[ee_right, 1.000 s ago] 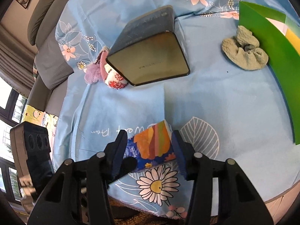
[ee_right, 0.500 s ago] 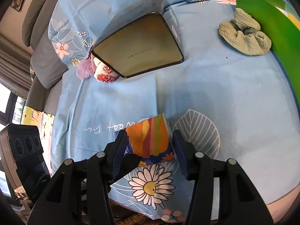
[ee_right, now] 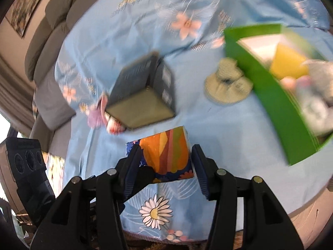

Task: Organize soft objects
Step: 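Carry the tissue pack into the green box and open the right gripper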

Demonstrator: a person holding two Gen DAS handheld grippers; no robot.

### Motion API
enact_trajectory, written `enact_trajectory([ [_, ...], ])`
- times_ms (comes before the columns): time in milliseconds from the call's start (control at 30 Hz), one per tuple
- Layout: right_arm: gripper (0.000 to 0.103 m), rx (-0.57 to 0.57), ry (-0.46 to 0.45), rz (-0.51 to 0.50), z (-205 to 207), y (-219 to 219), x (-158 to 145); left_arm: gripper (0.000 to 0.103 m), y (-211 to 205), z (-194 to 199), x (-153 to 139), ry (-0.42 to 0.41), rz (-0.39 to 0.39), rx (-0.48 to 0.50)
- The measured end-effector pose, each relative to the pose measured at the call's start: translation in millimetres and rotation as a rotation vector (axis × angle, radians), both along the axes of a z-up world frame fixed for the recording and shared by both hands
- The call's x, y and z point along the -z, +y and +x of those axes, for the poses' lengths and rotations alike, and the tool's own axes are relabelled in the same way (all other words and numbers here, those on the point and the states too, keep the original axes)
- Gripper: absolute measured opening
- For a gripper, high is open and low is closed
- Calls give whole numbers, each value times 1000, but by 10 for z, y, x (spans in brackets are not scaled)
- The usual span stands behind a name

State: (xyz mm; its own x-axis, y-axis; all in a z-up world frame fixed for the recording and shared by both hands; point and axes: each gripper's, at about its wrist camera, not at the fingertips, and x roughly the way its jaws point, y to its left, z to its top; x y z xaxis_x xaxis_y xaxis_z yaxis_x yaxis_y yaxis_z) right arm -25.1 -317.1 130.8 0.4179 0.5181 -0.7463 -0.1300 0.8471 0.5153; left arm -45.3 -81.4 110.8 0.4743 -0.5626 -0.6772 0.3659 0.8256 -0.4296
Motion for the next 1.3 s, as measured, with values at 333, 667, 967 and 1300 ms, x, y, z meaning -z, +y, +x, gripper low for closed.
enact_trajectory([
  [333, 50, 270, -141, 36, 80, -946, -455, 38, -951, 239, -508, -126, -26, 191],
  [667, 50, 422, -177, 68, 227, -1457, -503, 38, -1470, 478, -545, -115, -53, 270],
  [967, 50, 492, -141, 86, 539, -1642, -320, 38, -1727, 787, -471, -103, -40, 268],
  [1300, 50, 509, -125, 98, 908, -1688, -75, 38, -1766, 1176, -215, -60, -64, 268],
])
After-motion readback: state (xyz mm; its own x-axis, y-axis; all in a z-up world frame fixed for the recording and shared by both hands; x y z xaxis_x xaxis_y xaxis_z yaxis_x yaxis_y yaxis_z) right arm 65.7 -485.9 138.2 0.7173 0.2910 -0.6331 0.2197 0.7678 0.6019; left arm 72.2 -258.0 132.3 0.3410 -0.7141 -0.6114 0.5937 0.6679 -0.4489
